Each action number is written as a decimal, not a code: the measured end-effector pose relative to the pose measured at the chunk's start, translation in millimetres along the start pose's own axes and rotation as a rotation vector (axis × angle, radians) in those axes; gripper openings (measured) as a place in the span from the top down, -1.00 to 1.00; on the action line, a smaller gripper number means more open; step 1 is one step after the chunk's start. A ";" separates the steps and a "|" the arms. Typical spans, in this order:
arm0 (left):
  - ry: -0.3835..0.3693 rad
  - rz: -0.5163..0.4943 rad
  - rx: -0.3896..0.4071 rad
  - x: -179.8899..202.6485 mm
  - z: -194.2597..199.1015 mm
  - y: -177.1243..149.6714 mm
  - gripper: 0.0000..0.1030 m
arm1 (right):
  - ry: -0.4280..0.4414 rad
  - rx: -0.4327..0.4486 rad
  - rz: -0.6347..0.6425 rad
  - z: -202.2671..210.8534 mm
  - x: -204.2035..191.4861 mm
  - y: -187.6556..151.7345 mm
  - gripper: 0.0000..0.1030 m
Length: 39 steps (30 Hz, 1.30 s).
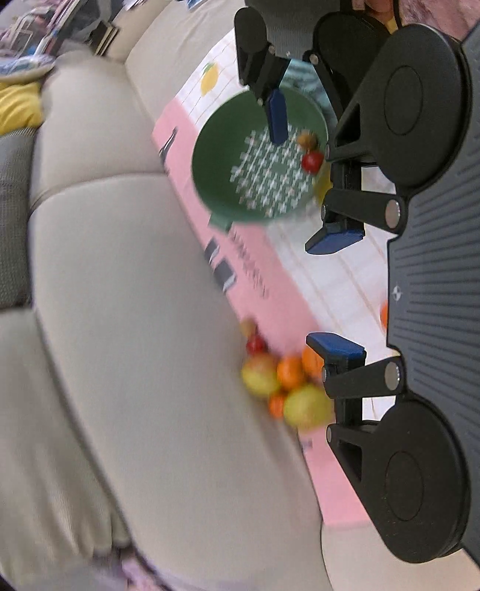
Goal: Organize fruits
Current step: 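Withdraw both tools from the colander back toward the fruit pile, then grasp a mandarin with the left tool while the right tool grasps another mandarin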
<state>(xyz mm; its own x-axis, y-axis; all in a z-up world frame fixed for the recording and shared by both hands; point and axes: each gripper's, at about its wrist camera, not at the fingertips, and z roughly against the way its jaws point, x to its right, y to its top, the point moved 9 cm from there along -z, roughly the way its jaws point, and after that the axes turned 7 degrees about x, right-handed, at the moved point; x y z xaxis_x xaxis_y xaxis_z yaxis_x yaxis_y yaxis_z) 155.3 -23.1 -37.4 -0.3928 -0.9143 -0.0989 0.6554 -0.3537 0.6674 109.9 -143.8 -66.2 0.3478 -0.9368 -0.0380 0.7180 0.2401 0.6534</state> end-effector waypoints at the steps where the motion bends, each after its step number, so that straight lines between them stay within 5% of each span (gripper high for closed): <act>1: 0.019 0.006 0.009 -10.9 6.6 -0.8 -0.12 | 0.005 0.009 0.001 0.2 -5.3 2.8 -0.29; 11: 0.127 0.116 -0.001 -95.1 37.9 -37.9 -0.14 | 0.036 0.073 0.015 -19.0 -49.0 17.8 -0.29; 23: -0.072 0.124 -0.103 -48.2 -27.3 -99.3 -0.14 | 0.015 0.132 0.130 -42.9 -56.7 7.6 -0.29; 39: -0.109 0.109 -0.295 -34.9 -106.8 -130.0 -0.15 | 0.067 0.078 0.176 -84.7 -64.3 -3.5 -0.29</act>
<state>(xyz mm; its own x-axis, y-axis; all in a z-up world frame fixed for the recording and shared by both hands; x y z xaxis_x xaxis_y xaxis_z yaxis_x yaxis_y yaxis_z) 152.7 33.7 -199.6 -0.3665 -0.9290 0.0519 0.8495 -0.3114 0.4258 136.1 -62.8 -130.0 0.5051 -0.8625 0.0331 0.5947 0.3755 0.7109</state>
